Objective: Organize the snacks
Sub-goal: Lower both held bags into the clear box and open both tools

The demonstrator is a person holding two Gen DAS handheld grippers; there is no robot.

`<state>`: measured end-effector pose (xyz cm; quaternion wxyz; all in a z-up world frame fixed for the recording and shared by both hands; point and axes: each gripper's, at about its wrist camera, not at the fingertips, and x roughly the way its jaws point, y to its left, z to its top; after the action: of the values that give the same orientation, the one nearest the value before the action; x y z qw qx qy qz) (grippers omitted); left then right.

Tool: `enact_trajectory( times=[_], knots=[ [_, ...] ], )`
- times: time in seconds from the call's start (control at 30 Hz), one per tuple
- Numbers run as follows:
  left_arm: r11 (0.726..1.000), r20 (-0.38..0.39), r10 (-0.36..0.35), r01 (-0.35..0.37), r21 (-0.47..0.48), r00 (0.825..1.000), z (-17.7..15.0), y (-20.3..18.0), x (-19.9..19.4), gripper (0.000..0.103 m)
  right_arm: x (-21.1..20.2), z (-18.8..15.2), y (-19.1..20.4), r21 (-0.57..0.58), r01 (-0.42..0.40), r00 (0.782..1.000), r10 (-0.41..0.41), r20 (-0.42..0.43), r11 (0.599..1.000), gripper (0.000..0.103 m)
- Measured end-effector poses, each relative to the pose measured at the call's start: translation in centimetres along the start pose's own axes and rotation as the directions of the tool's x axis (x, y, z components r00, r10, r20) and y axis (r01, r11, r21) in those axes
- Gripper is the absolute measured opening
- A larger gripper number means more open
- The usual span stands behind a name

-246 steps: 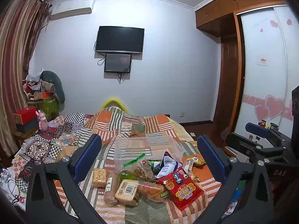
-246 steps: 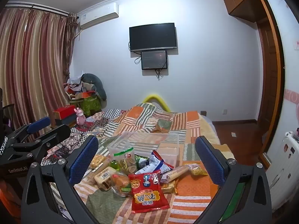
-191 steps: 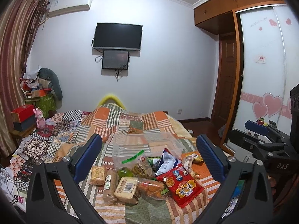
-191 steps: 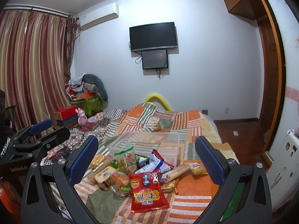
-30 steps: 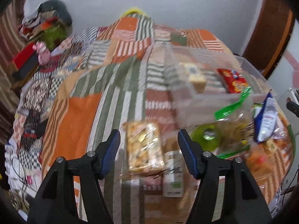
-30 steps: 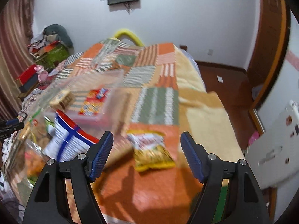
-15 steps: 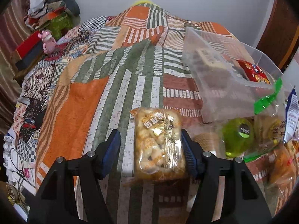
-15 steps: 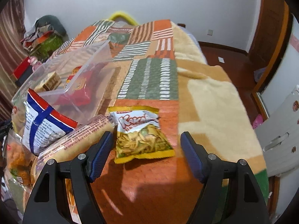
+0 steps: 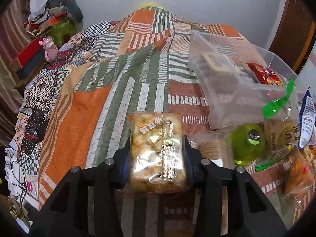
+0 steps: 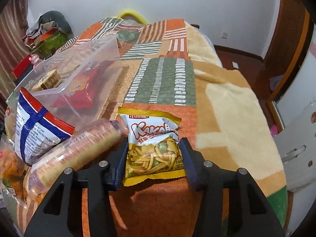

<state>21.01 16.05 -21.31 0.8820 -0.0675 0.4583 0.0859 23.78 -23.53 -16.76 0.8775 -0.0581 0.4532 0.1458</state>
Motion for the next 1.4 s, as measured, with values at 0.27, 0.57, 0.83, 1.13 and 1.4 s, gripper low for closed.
enact_trajectory(
  times=[0.27,0.57,0.83,1.13,1.4],
  knots=[
    [1.000,0.077,0.002,-0.002,-0.004,0.997,1.3,0.0,-3.5,0.044,-2.2,0.7,-0.8,0.014,0.007,0.998,-0.008,0.055,1.000,0.027],
    [0.999,0.178,-0.036,0.031,0.032,0.983,3.2,-2.0,-7.2,0.044,-4.3,2.2,0.2,-0.025,0.007,0.992,-0.004,0.126,1.000,0.012],
    [0.994,0.227,-0.098,0.084,0.072,0.969,5.4,-4.4,-8.9,0.044,-6.0,4.2,2.4,-0.065,-0.035,0.979,0.047,0.199,0.997,0.012],
    [0.985,0.223,-0.144,0.119,0.122,0.964,7.3,-7.5,-7.7,0.044,-5.5,7.0,6.0,-0.122,-0.110,0.958,0.138,0.250,0.986,0.012],
    [0.978,0.168,-0.173,0.150,0.141,0.970,8.5,-9.4,-4.5,0.044,-3.0,8.6,9.6,-0.165,-0.173,0.952,0.208,0.226,0.971,0.012]
  ],
)
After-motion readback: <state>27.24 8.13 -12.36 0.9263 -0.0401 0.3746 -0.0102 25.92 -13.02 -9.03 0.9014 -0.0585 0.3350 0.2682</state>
